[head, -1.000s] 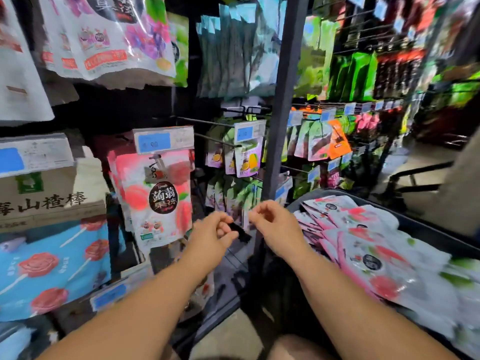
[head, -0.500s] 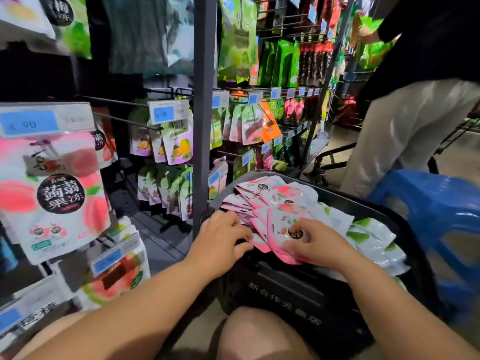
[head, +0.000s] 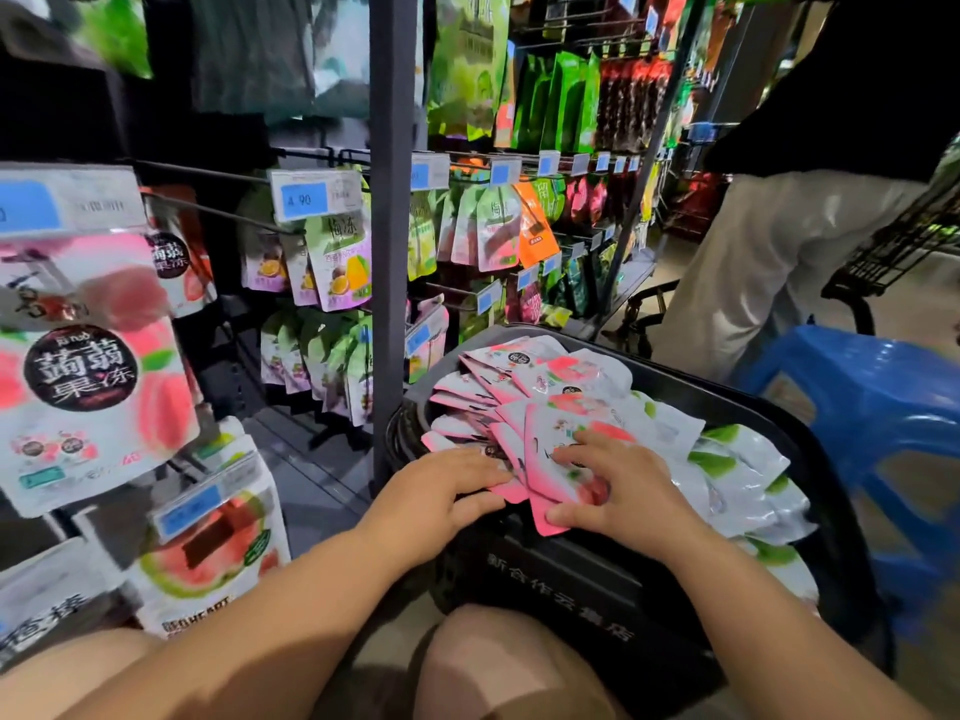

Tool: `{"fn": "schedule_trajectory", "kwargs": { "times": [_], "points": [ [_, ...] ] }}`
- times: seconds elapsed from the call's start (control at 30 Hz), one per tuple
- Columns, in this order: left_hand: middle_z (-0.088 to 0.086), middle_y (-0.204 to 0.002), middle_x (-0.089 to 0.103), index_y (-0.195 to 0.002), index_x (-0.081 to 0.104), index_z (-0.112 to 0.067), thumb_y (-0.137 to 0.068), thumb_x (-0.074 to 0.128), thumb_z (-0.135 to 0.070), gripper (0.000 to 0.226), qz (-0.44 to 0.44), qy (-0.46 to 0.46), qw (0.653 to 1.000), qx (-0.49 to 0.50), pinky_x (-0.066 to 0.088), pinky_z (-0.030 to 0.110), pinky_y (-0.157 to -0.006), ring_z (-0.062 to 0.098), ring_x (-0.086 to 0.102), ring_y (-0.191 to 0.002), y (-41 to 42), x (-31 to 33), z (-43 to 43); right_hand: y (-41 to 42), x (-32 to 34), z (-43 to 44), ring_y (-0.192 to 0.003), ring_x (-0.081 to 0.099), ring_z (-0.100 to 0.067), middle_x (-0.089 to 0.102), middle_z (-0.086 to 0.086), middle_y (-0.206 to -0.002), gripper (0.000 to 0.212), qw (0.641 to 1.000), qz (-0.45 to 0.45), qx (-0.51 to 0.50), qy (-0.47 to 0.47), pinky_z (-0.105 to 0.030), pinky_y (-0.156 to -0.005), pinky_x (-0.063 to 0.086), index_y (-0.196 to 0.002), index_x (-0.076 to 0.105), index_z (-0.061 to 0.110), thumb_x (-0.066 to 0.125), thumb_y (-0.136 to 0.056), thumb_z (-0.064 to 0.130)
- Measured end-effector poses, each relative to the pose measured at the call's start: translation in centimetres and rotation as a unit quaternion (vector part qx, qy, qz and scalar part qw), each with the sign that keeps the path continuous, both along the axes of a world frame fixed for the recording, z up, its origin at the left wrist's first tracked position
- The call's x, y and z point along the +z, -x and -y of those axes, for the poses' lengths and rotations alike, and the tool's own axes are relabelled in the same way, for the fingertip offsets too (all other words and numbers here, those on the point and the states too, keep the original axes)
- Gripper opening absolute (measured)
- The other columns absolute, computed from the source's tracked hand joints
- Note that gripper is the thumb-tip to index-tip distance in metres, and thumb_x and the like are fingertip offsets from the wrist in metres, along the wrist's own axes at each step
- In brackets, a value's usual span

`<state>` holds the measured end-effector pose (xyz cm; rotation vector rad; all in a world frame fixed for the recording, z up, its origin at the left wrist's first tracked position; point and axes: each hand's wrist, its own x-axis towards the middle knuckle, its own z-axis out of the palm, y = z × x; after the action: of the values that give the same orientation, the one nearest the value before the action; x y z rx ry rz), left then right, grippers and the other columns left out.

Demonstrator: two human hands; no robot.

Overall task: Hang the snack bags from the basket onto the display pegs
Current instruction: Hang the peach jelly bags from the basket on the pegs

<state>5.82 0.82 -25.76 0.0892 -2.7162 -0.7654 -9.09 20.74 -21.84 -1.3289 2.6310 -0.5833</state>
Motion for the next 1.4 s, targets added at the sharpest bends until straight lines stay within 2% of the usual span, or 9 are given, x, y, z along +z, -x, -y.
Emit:
{"fn": "schedule_trajectory", "kwargs": {
  "times": [0.2, 0.37, 0.5, 0.77, 0.9, 1.03, 1.2, 1.3, 1.4],
  "points": [
    [-0.016, -0.139, 0.055, -0.131, 0.061, -0.033, -0.069, 0.006, -0.093, 0.102, 0.001, -0.017, 1.0, -0.001, 0.005, -0.004, -0.101, 0.003, 0.035, -0.137, -0.1, -0.3, 0.2, 0.2, -0.8, 0.5, -0.143, 0.033, -0.009, 0.05, 0.016, -0.146, 0.035, 0.998, -0.028, 0.02, 0.045, -0.045, -0.119, 0.022, -0.116, 0.07, 0.041, 0.054, -0.091, 0.06],
    [-0.013, -0.145, 0.049, -0.136, 0.055, -0.033, -0.073, 0.021, -0.083, 0.087, 0.036, 0.01, 0.999, -0.008, 0.012, 0.008, -0.113, 0.005, 0.032, -0.141, -0.4, 0.2, 0.3, -0.1, -1.1, 1.0, -0.065, 0.046, 0.0, 0.05, 0.01, -0.06, 0.041, 0.988, -0.001, -0.022, 0.152, -0.038, -0.07, 0.042, -0.061, 0.044, 0.024, 0.055, -0.101, 0.029],
    [-0.014, -0.146, 0.047, -0.138, 0.053, -0.036, -0.07, 0.017, -0.091, 0.094, 0.043, 0.013, 0.999, -0.005, 0.015, 0.016, -0.115, 0.005, 0.031, -0.142, -0.5, 0.2, 0.1, -0.5, 0.1, 1.4, -0.057, 0.039, -0.011, 0.04, 0.008, -0.054, 0.045, 0.967, 0.049, -0.086, 0.236, -0.037, -0.059, 0.035, -0.063, 0.041, 0.009, 0.056, -0.098, 0.034],
    [-0.013, -0.137, 0.057, -0.134, 0.058, -0.03, -0.093, 0.059, -0.041, 0.043, 0.02, -0.062, 0.998, 0.025, 0.026, 0.011, -0.105, 0.002, 0.044, -0.13, -1.3, 1.7, -0.4, -1.9, 4.6, 3.0, -0.058, 0.04, -0.007, 0.044, 0.005, -0.06, 0.049, 0.901, 0.08, -0.08, 0.42, -0.031, -0.058, 0.035, -0.069, 0.047, 0.001, 0.049, -0.096, 0.042],
    [-0.02, -0.127, 0.059, -0.131, 0.059, -0.034, -0.086, 0.067, -0.045, 0.048, -0.005, -0.143, 0.987, 0.073, 0.035, 0.007, -0.097, -0.006, 0.048, -0.118, -1.8, 2.7, -0.7, -2.3, 6.5, 4.2, -0.059, 0.043, -0.009, 0.047, 0.011, -0.06, 0.037, 0.863, 0.13, -0.039, 0.487, -0.031, -0.059, 0.036, -0.067, 0.054, 0.021, 0.048, -0.093, 0.046],
    [-0.019, -0.109, 0.062, -0.102, 0.059, -0.038, -0.079, 0.077, -0.04, 0.029, -0.067, -0.207, 0.966, 0.14, 0.035, 0.001, -0.08, 0.0, 0.056, -0.104, -2.0, 3.3, -0.7, -3.0, 7.6, 6.0, -0.065, 0.046, -0.02, 0.051, -0.004, -0.068, 0.041, 0.837, 0.192, -0.009, 0.512, -0.041, -0.062, 0.04, -0.071, 0.056, 0.017, 0.053, -0.088, 0.054],
    [-0.008, -0.088, 0.047, -0.091, 0.041, -0.025, -0.066, 0.089, -0.032, 0.055, -0.119, -0.263, 0.932, 0.221, 0.035, 0.007, -0.062, 0.0, 0.045, -0.074, -2.6, 5.1, -0.4, -3.8, 8.5, 7.9, -0.055, 0.039, -0.016, 0.044, -0.004, -0.062, 0.031, 0.794, 0.276, 0.005, 0.542, -0.029, -0.055, 0.034, -0.073, 0.056, 0.016, 0.054, -0.09, 0.042],
    [-0.012, -0.106, 0.059, -0.115, 0.039, -0.03, -0.061, 0.092, -0.026, 0.076, -0.097, -0.372, 0.912, 0.146, 0.04, -0.001, -0.068, -0.013, 0.059, -0.085, -3.2, 6.2, -0.1, -4.2, 8.8, 9.0, -0.058, 0.041, -0.016, 0.048, -0.003, -0.062, 0.028, 0.761, 0.342, 0.011, 0.551, -0.032, -0.06, 0.035, -0.066, 0.056, 0.02, 0.057, -0.087, 0.038],
    [0.011, -0.101, 0.071, -0.113, 0.06, -0.009, -0.058, 0.091, -0.011, 0.063, -0.075, -0.507, 0.858, 0.041, 0.053, 0.017, -0.07, 0.006, 0.07, -0.082, -3.4, 6.0, 0.0, -4.4, 8.7, 9.9, -0.072, 0.046, -0.027, 0.051, -0.017, -0.075, 0.025, 0.744, 0.384, -0.006, 0.546, -0.041, -0.074, 0.041, -0.072, 0.058, 0.017, 0.058, -0.09, 0.034]
  ]
}}
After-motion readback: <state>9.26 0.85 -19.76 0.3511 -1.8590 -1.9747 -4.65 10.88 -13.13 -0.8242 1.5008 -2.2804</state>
